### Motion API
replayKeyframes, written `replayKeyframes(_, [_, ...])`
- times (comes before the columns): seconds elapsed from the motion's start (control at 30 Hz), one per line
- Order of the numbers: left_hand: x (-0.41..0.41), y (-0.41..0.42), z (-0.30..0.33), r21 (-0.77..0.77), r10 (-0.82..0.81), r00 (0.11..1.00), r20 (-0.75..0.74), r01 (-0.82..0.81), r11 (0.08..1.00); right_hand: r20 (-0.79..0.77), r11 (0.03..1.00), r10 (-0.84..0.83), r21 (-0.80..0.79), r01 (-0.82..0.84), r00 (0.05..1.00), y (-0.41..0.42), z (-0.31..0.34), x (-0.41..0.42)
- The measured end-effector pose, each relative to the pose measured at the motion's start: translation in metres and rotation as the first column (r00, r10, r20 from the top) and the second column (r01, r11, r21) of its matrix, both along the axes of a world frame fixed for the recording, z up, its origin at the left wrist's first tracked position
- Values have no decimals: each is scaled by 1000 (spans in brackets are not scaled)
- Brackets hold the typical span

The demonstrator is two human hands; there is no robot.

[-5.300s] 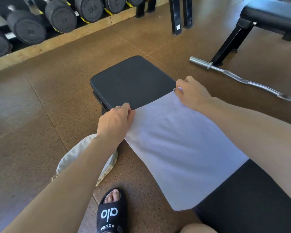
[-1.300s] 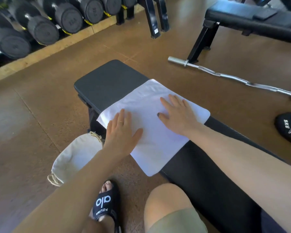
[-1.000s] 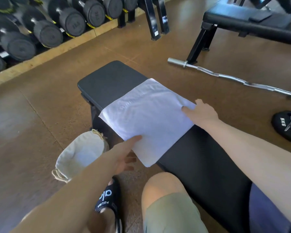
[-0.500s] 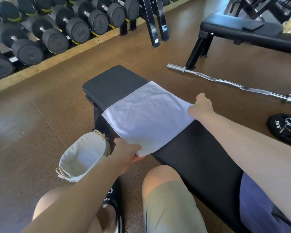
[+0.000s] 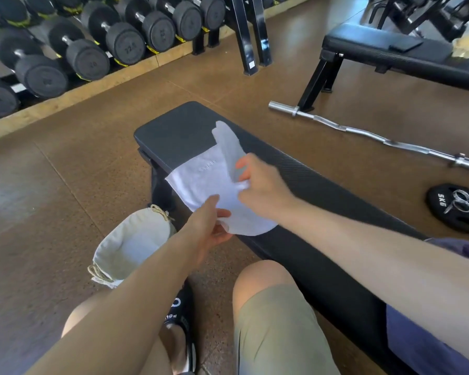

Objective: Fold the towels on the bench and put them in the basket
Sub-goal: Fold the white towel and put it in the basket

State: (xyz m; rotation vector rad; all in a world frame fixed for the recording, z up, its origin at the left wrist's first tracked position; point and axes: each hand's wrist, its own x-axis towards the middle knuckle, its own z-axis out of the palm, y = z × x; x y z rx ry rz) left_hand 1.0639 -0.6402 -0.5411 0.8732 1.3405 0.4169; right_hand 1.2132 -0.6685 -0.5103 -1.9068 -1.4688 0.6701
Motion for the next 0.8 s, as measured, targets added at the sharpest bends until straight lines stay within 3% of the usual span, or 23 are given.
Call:
replayKeyframes(0.1, [-5, 7, 0, -72, 5, 994, 107, 2, 997, 127, 973, 231, -20, -230, 965, -16, -22, -37])
replayKeyframes(0.17, [-8, 8, 0, -74, -20, 995, 93, 27, 997, 162, 960, 273, 13, -278, 948, -23, -34, -47])
replayKeyframes(0.3, [-11, 7, -1, -26, -22, 997, 68, 24, 999, 216, 971, 212, 65, -230, 953, -29, -43, -34])
replayKeyframes(0.5, [-9, 0, -1, -35, 15, 993, 119, -11, 999, 427, 991, 127, -15, -134, 895, -41, -50, 7])
replayKeyframes(0.63, [-7, -13, 2, -67, 18, 988, 156, -8, 998, 320, 999, -17, -33, 29, 947, -45, -58, 23])
replayKeyframes(0.8, [-9, -21, -2, -89, 28, 992, 120, -18, 996, 201, 988, -63, -124, 89, 977, -46, -60, 24])
